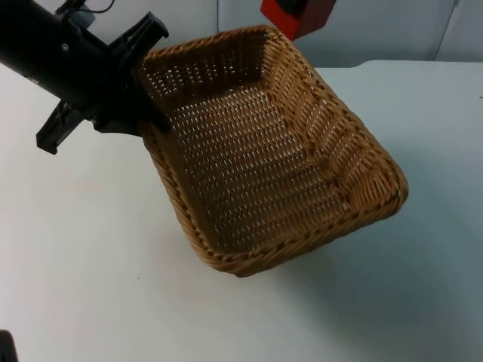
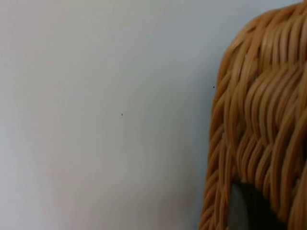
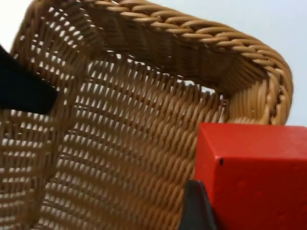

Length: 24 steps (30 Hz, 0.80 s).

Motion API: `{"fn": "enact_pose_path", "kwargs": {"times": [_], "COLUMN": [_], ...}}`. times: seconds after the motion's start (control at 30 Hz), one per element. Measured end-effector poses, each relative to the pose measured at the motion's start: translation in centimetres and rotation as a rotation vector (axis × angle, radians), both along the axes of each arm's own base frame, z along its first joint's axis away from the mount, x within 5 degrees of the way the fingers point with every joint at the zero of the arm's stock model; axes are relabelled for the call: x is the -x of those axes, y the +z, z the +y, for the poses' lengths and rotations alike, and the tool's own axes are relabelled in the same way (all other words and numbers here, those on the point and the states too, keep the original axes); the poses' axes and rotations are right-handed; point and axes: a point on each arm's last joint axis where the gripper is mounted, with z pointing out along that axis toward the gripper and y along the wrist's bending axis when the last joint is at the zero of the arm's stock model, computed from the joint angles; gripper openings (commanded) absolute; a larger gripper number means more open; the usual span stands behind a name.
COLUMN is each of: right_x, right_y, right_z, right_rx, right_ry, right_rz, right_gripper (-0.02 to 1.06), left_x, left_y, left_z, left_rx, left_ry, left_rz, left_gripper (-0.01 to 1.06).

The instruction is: Pick up the basket with the left hand and place the cube into the basket with the right hand.

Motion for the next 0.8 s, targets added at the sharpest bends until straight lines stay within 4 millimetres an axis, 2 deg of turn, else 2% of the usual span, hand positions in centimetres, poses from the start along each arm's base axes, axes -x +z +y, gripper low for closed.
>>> {"fn": "enact_pose_path", "kwargs": {"times": [0.2,0.37,0.47,0.57,0.6,0.67,0.8], "right_x": [0.6,1.2,1.5,1.9,1.9,2.2,2.5], "right_y": [0.3,0.3,-0.3,-2.0,-2.0,-3.6,-4.6], "right_z": [1.2,2.1,2.5,2.5,2.5,2.3,2.2], "right_rx": [-0.147,-0.179,-0.174,-0.15,-0.15,-0.125,-0.107], "right_ry": [0.018,0.035,0.038,0.034,0.034,0.028,0.023], "right_rz": [0.072,0.095,0.118,0.175,0.175,0.225,0.259], "right_gripper": [0.0,0.0,0.0,0.0,0.0,0.0,0.0], "left_x": [0.0,0.0,0.0,0.0,0.0,0.0,0.0], "left_y": [0.0,0.0,0.0,0.0,0.0,0.0,0.0], "left_z": [0.0,0.0,0.0,0.0,0.0,0.0,0.0], "left_rx": [0.002,0.002,0.002,0.002,0.002,0.002,0.001], "left_ry": [0.001,0.001,0.004,0.004,0.004,0.004,0.005], "left_rz": [0.0,0.0,-0.001,-0.001,-0.001,-0.001,-0.002], "left_gripper": [0.0,0.0,0.0,0.0,0.0,0.0,0.0]}}
